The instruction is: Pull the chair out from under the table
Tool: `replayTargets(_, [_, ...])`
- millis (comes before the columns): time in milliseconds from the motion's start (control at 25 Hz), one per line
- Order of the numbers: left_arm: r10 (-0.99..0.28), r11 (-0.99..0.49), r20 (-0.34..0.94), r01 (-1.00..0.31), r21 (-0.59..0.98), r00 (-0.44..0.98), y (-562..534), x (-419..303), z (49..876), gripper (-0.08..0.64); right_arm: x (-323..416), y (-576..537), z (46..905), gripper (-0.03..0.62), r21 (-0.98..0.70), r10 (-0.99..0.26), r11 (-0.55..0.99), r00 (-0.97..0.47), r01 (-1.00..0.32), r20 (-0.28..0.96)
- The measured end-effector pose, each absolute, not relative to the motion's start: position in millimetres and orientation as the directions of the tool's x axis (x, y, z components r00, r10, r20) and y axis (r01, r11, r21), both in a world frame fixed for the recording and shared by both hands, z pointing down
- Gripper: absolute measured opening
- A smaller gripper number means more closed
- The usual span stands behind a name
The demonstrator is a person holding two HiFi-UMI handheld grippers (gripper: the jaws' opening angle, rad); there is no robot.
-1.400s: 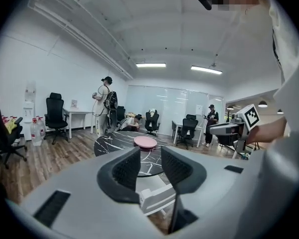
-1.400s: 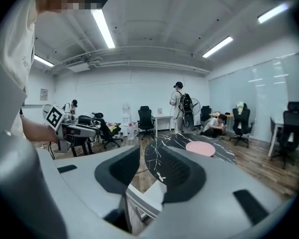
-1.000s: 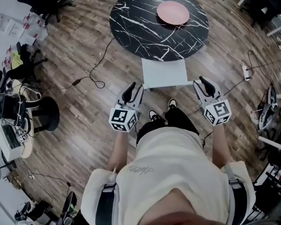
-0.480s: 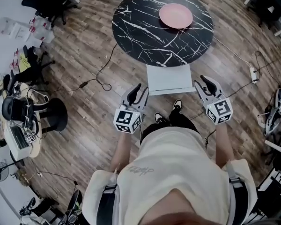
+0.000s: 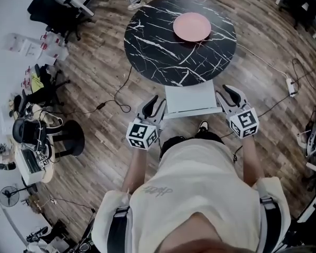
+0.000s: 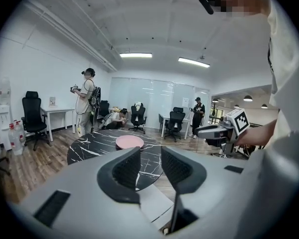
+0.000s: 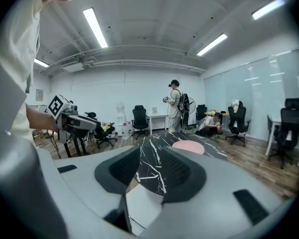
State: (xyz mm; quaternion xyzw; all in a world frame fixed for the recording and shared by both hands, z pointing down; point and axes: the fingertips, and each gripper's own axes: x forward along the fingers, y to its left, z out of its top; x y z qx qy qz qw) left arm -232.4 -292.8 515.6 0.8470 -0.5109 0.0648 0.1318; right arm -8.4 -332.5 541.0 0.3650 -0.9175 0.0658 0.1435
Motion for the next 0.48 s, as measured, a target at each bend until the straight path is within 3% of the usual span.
replayTargets(480, [-0.796, -0.446, 0.352, -0.870, 0.209, 0.492, -307, -221, 553, 0.141, -7, -335, 573, 0.149, 0.044, -0.493, 0.845, -0.746, -0.532, 0.448])
